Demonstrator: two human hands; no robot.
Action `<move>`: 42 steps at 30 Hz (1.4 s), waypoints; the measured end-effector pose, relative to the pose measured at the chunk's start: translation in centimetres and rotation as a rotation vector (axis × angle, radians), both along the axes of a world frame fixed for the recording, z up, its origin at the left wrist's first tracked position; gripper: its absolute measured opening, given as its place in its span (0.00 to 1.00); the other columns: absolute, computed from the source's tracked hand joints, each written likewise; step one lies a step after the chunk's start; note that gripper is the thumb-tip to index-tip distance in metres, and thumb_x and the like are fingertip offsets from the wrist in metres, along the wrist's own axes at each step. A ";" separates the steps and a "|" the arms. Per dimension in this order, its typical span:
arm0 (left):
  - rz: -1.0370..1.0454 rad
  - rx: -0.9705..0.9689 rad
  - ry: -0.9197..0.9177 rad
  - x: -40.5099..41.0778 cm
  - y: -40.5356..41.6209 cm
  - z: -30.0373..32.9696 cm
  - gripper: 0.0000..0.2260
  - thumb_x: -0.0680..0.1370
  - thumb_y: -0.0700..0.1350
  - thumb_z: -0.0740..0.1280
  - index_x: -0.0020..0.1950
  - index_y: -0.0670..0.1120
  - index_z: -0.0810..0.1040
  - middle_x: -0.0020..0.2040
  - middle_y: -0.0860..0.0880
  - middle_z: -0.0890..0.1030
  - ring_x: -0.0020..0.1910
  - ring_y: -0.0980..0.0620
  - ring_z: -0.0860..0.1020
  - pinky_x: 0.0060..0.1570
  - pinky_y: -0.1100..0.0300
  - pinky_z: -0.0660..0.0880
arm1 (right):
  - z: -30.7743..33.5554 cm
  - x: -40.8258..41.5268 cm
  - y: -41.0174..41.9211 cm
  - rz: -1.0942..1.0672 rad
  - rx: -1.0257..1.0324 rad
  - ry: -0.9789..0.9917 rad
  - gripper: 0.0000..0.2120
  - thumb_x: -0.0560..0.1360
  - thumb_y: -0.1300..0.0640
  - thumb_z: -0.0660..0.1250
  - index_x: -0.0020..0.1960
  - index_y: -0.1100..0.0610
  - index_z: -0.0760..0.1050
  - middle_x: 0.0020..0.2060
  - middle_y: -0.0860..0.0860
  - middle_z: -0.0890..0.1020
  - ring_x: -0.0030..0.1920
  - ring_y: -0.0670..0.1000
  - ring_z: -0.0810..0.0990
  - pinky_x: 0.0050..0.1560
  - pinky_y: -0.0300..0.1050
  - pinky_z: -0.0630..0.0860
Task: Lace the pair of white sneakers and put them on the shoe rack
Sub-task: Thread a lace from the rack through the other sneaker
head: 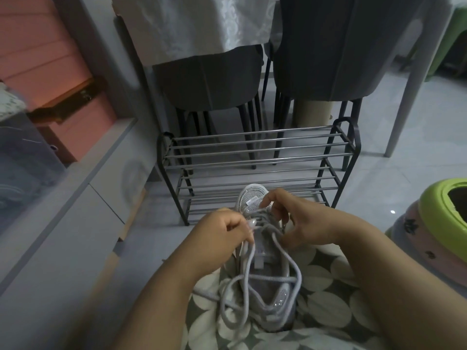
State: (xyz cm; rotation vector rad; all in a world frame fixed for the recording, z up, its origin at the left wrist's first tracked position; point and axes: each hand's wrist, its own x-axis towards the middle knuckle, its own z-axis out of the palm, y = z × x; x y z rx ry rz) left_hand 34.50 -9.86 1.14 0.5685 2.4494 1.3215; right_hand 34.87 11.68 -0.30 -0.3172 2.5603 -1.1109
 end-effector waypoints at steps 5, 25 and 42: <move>0.032 -0.109 -0.007 0.4 0.0 -0.5 0.23 0.69 0.72 0.61 0.37 0.54 0.79 0.32 0.57 0.77 0.32 0.58 0.75 0.42 0.54 0.75 | 0.1 0.1 -0.2 0.017 -0.006 -0.023 0.31 0.63 0.52 0.75 0.60 0.42 0.64 0.45 0.50 0.76 0.48 0.54 0.77 0.51 0.51 0.77; 0.188 -0.198 -0.134 3.5 2.1 -0.2 0.25 0.76 0.60 0.65 0.25 0.45 0.72 0.17 0.53 0.70 0.16 0.59 0.65 0.25 0.65 0.64 | 1.6 1.0 0.1 0.074 -0.053 0.029 0.26 0.64 0.59 0.77 0.55 0.42 0.71 0.47 0.50 0.76 0.47 0.51 0.75 0.47 0.44 0.74; 0.130 0.558 -0.796 2.2 1.8 3.3 0.05 0.72 0.40 0.68 0.41 0.38 0.80 0.25 0.51 0.66 0.18 0.61 0.61 0.19 0.70 0.51 | 2.8 1.6 0.3 -0.002 -0.402 -0.050 0.09 0.69 0.58 0.74 0.48 0.58 0.79 0.33 0.48 0.76 0.35 0.46 0.74 0.38 0.37 0.73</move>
